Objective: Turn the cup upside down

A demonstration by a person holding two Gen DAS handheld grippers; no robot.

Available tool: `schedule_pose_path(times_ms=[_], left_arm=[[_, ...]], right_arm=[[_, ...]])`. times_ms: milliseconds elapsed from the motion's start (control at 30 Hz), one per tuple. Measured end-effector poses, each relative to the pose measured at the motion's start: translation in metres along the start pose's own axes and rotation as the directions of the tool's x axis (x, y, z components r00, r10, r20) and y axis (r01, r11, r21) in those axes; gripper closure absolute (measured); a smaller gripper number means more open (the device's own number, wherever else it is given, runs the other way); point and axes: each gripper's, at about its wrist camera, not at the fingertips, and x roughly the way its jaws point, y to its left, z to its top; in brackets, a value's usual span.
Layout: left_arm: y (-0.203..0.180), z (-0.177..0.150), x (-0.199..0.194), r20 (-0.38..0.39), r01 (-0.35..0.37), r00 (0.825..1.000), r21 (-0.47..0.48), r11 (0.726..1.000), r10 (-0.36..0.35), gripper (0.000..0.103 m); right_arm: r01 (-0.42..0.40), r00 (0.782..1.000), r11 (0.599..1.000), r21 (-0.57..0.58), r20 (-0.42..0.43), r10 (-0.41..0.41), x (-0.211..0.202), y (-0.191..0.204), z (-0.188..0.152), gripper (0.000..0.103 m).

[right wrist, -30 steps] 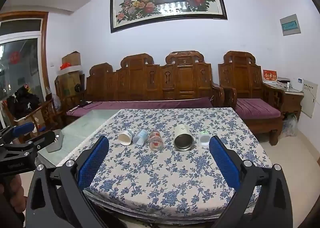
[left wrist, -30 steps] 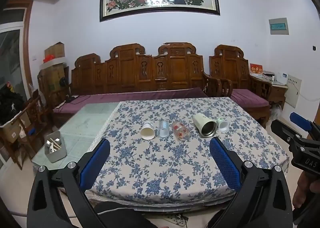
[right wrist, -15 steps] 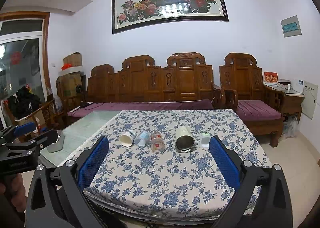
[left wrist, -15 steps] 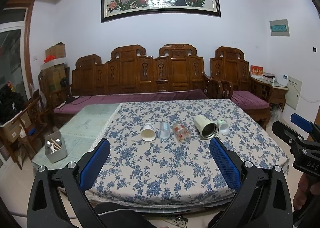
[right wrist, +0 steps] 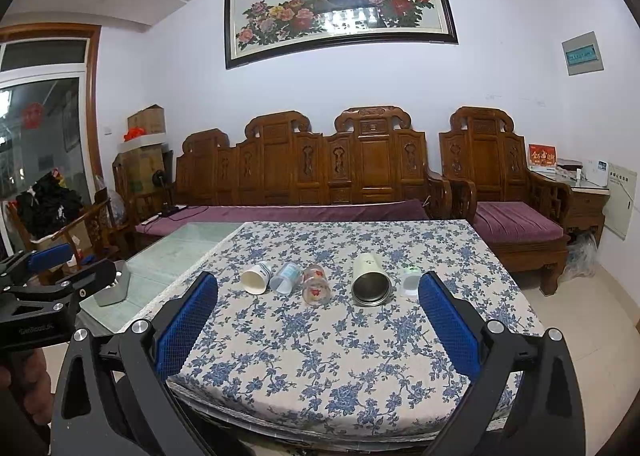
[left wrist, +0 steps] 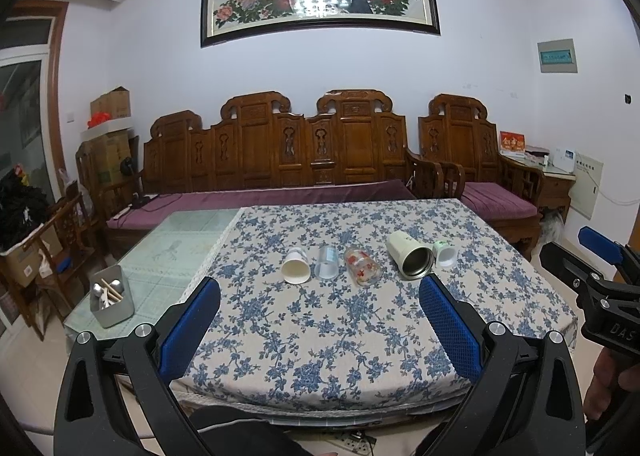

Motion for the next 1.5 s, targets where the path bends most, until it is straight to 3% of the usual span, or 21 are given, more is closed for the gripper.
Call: schedule_pose_path(times_ms=[1167,1500], left_arm=[[-0.008,0.002,-0.01,0.009,0.011,1.0,0.008,1.0,-0.011,0.007],[-0.006,0.0,0.006,-0.027,0.027,0.999,0.016,1.0,-0.026,0.007]], right_arm=[[-0.008,1.0,1.0,0.004,0.01,0.008,-0.007,0.006,0.003,0.003],[-0.018,1.0,1.0,0.018,-0.016,0.019,0.005,0.0,-0.004,0.003]])
